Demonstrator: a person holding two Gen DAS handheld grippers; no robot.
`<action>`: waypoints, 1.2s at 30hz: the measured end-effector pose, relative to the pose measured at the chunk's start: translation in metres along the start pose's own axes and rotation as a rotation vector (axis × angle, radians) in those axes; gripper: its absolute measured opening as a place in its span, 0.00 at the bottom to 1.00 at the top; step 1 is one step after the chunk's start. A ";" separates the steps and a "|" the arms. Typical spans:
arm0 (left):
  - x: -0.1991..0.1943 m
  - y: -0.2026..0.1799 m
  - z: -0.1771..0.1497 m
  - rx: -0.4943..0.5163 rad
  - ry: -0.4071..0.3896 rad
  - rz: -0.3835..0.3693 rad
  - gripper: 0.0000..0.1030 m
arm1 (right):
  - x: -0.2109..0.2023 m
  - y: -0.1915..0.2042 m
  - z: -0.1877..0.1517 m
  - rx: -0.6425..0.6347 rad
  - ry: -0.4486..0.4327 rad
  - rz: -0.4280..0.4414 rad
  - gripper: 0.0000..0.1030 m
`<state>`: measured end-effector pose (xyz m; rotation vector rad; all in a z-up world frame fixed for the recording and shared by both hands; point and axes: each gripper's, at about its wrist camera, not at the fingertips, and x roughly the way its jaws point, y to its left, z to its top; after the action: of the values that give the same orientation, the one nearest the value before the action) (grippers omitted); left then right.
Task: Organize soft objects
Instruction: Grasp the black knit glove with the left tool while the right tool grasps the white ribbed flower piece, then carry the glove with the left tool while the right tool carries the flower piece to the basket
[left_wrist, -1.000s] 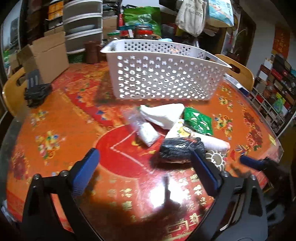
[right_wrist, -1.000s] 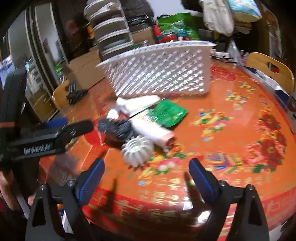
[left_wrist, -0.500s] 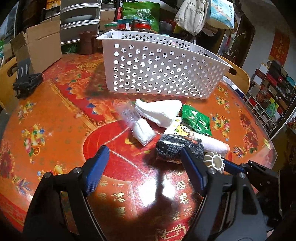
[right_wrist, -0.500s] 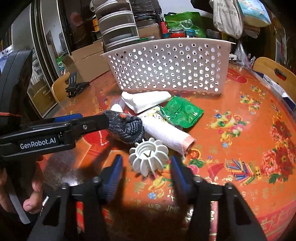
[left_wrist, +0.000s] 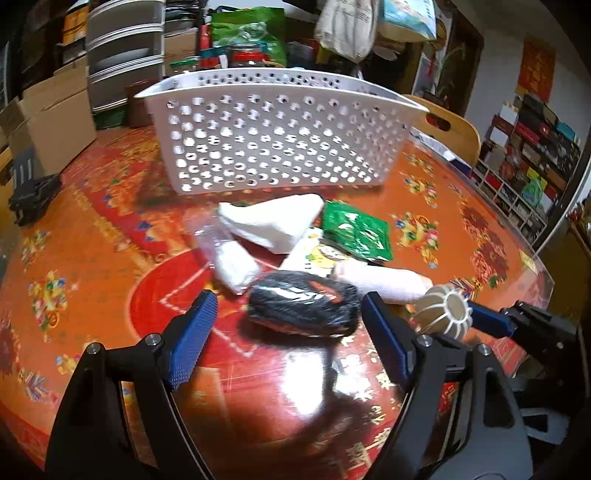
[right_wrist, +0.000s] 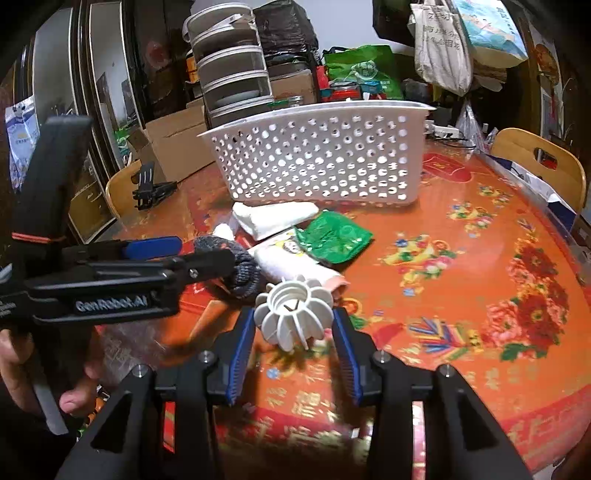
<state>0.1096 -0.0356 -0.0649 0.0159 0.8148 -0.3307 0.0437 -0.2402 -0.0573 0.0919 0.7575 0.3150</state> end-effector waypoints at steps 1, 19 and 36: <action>0.002 -0.004 0.000 0.007 0.005 0.003 0.76 | -0.002 -0.003 0.000 0.007 -0.003 0.002 0.41; 0.004 -0.014 -0.017 0.060 -0.011 0.124 0.56 | -0.019 -0.025 -0.002 0.044 -0.035 0.009 0.41; -0.065 0.002 0.028 0.049 -0.184 0.057 0.55 | -0.043 -0.021 0.059 -0.063 -0.097 -0.052 0.41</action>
<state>0.0886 -0.0194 0.0005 0.0539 0.6225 -0.2939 0.0600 -0.2718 0.0102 0.0279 0.6524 0.2831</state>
